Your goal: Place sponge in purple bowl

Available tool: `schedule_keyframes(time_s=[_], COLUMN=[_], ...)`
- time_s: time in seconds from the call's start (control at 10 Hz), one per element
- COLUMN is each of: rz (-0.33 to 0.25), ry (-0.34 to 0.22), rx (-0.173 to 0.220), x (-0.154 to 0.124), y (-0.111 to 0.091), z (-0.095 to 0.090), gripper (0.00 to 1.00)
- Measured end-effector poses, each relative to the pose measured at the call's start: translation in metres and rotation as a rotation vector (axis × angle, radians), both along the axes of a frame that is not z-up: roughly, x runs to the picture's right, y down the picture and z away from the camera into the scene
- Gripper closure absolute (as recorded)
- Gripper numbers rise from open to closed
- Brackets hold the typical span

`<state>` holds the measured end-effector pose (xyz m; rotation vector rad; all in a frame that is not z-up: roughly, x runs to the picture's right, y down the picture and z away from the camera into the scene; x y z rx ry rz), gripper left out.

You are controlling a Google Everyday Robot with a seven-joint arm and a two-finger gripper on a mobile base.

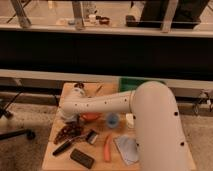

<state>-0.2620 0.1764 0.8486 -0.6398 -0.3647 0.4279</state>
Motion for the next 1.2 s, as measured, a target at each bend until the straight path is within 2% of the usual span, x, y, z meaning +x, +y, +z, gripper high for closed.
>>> schedule_keyframes(time_s=[0.2,0.5,0.7,0.9,1.0,1.2], rz=[-0.002,-0.008,-0.008,-0.008,-0.010,-0.014], ry=[0.009,0.013,0.016,0.016,0.016,0.013], rx=[-0.007,-0.009,-0.014,-0.015,-0.013,-0.010], x=[-0.001,-0.003,-0.001,0.001,0.003,0.007], y=[0.002,0.004,0.006,0.006,0.004,0.002], z=[0.003,0.005,0.005,0.005,0.004,0.002], gripper=[0.22,0.47,0.69,0.87,0.90,0.90])
